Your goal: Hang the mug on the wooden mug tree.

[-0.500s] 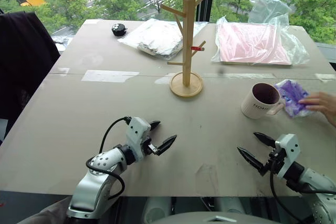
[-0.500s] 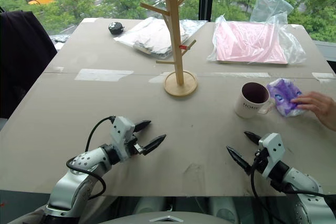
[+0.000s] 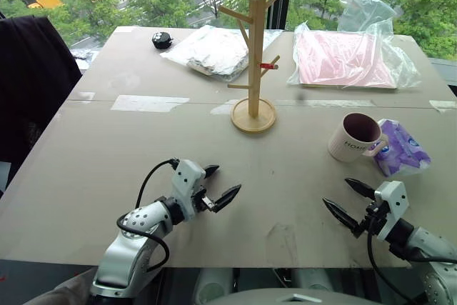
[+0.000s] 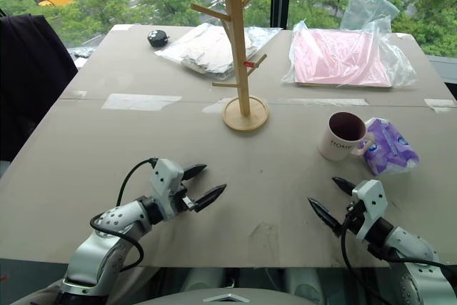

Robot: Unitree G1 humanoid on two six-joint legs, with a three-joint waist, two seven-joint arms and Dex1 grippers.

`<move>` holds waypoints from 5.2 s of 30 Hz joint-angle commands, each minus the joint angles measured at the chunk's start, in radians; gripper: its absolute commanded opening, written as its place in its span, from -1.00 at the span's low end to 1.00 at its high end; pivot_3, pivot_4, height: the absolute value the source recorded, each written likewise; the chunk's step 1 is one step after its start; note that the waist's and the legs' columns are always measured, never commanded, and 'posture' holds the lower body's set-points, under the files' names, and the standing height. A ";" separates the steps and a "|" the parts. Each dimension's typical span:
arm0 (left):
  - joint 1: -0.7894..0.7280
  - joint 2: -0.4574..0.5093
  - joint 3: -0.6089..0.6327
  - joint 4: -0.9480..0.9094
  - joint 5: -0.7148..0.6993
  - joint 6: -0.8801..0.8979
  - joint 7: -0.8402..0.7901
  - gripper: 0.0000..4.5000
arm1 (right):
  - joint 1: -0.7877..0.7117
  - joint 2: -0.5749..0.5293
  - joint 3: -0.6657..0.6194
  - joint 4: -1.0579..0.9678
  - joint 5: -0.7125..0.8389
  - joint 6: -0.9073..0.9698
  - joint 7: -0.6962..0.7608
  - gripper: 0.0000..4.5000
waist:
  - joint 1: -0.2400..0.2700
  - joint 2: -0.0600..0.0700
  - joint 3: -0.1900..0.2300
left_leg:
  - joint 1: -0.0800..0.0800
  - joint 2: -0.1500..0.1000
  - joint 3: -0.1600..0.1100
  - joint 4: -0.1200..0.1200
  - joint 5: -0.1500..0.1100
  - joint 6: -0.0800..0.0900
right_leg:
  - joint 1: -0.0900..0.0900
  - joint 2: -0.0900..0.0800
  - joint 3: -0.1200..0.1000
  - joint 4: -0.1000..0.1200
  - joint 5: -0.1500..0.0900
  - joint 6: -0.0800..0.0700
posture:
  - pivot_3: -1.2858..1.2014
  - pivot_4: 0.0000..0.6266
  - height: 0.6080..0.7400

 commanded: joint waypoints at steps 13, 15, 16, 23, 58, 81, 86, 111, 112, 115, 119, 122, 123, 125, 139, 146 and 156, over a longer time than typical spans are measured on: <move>-0.014 0.008 -0.003 -0.038 -0.011 -0.030 -0.034 1.00 | -0.003 0.004 -0.059 0.013 -0.012 -0.040 -0.032 0.99 | 0.000 0.000 0.000 | 0.000 0.000 0.000 0.000 0.000 0.000 | 0.000 0.000 0.000 0.000 0.000 0.000 | 0.03 -0.52 1.00; -0.025 0.016 -0.006 -0.043 -0.021 -0.044 -0.063 1.00 | -0.011 0.006 -0.091 0.033 -0.030 -0.055 -0.066 0.99 | 0.001 0.000 0.000 | 0.000 0.000 0.000 0.000 0.000 0.000 | 0.000 0.000 0.000 0.000 0.000 0.000 | 0.03 -0.52 1.00; -0.033 0.020 -0.008 -0.049 -0.029 -0.050 -0.080 1.00 | -0.018 0.007 -0.106 0.044 -0.038 -0.060 -0.082 0.99 | 0.001 0.000 0.000 | 0.000 0.000 0.000 0.000 0.000 0.000 | 0.000 0.000 0.000 0.000 0.000 0.000 | 0.03 -0.52 1.00; -0.144 0.035 -0.029 -0.080 -0.095 -0.034 -0.158 1.00 | -0.132 0.041 -0.176 0.122 -0.016 -0.031 -0.180 0.99 | -0.001 0.001 0.000 | 0.000 -0.001 0.001 0.000 0.000 0.000 | 0.000 0.000 0.001 0.000 0.001 -0.002 | 0.03 -0.52 1.00; -0.272 0.073 -0.087 -0.149 -0.164 -0.020 -0.247 1.00 | -0.483 0.061 -0.191 0.488 -0.001 -0.059 -0.156 -0.99 | -0.006 0.004 0.001 | 0.000 -0.001 0.004 -0.001 0.000 0.000 | 0.000 0.001 0.002 0.000 0.002 -0.003 | 0.03 -0.52 1.00; -0.224 -0.112 0.020 -0.150 -0.234 -0.050 -0.030 1.00 | -0.748 -0.159 0.043 0.208 -0.114 -0.008 0.067 -0.99 | -0.022 0.005 0.002 | 0.000 -0.001 0.004 -0.001 0.000 0.000 | 0.000 0.003 0.002 0.000 0.002 -0.003 | 0.03 -0.52 1.00; -0.202 -0.174 0.050 -0.148 -0.241 -0.095 0.023 1.00 | -0.918 -0.228 0.135 0.193 -0.178 0.030 0.128 -0.99 | -0.021 0.005 0.002 | -0.001 -0.001 0.004 -0.001 0.000 0.000 | -0.001 0.002 0.003 -0.002 0.002 -0.003 | 0.03 -0.52 1.00; -0.250 -0.210 0.049 -0.121 -0.120 -0.285 0.119 1.00 | -1.356 -0.151 0.390 0.236 -0.345 0.283 0.185 -0.99 | -0.025 0.005 0.003 | -0.003 -0.001 0.004 -0.001 0.000 0.000 | -0.002 0.001 0.002 -0.002 0.002 -0.003 | 0.03 -0.52 1.00; -0.253 -0.211 0.045 -0.120 -0.120 -0.284 0.121 1.00 | -1.368 -0.145 0.398 0.246 -0.356 0.284 0.184 -0.99 | -0.025 0.005 0.003 | -0.003 -0.001 0.004 -0.001 0.000 0.000 | -0.002 0.001 0.002 -0.002 0.002 -0.003 | 0.03 -0.52 1.00; -0.256 -0.211 0.037 -0.117 -0.123 -0.284 0.123 1.00 | -1.401 -0.122 0.417 0.276 -0.389 0.294 0.173 -0.99 | -0.025 0.005 0.003 | -0.003 -0.001 0.004 -0.001 0.000 0.000 | -0.003 0.001 0.001 -0.002 0.002 -0.003 | 0.03 -0.52 1.00; -0.253 -0.207 0.036 -0.119 -0.129 -0.283 0.118 1.00 | -1.437 -0.096 0.445 0.307 -0.423 0.303 0.176 -0.99 | -0.025 0.005 0.003 | -0.004 -0.001 0.005 -0.001 0.000 0.000 | -0.003 0.001 0.001 -0.002 0.002 -0.003 | 0.03 -0.52 1.00; -0.246 -0.204 0.035 -0.123 -0.135 -0.282 0.112 1.00 | -1.467 -0.067 0.470 0.337 -0.453 0.320 0.169 -0.99 | -0.026 0.005 0.003 | -0.004 -0.001 0.005 -0.001 0.000 0.000 | -0.003 0.001 0.001 -0.002 0.002 -0.003 | 0.03 -0.52 1.00; -0.243 -0.203 0.034 -0.124 -0.136 -0.282 0.111 1.00 | -1.476 -0.058 0.475 0.348 -0.463 0.325 0.163 -0.99 | -0.026 0.005 0.003 | -0.004 0.000 0.005 -0.001 0.000 0.000 | -0.004 0.001 0.001 -0.001 0.002 -0.003 | 0.03 -0.52 1.00; -0.237 -0.202 0.032 -0.126 -0.138 -0.282 0.107 1.00 | -1.490 -0.043 0.485 0.367 -0.486 0.331 0.153 -0.99 | -0.026 0.005 0.003 | -0.004 0.000 0.005 -0.001 0.000 0.000 | -0.004 0.001 0.001 -0.001 0.002 -0.003 | 0.03 -0.52 1.00; -0.213 -0.197 0.042 -0.119 -0.145 -0.299 0.079 1.00 | -1.463 -0.072 0.413 0.375 -0.513 0.364 0.140 0.98 | -0.025 0.005 0.003 | -0.005 0.000 0.005 -0.002 0.000 0.000 | -0.004 0.001 -0.001 -0.001 0.002 -0.003 | 0.03 -0.52 1.00; -0.146 -0.184 0.043 -0.108 -0.110 -0.311 0.077 1.00 | -1.119 -0.174 0.178 0.093 -0.304 0.569 0.193 0.98 | -0.014 0.005 0.003 | -0.007 -0.001 0.004 -0.002 0.000 0.000 | -0.005 -0.001 -0.002 -0.004 0.002 -0.003 | 0.03 -0.52 1.00; 0.103 -0.064 -0.032 0.022 0.078 -0.314 0.056 1.00 | -0.458 -0.019 -0.143 -0.089 -0.103 0.336 0.092 0.98 | -0.025 0.004 0.002 | -0.005 -0.001 0.004 -0.005 0.000 0.001 | -0.007 0.000 0.002 -0.002 0.002 -0.003 | 0.03 -0.52 1.00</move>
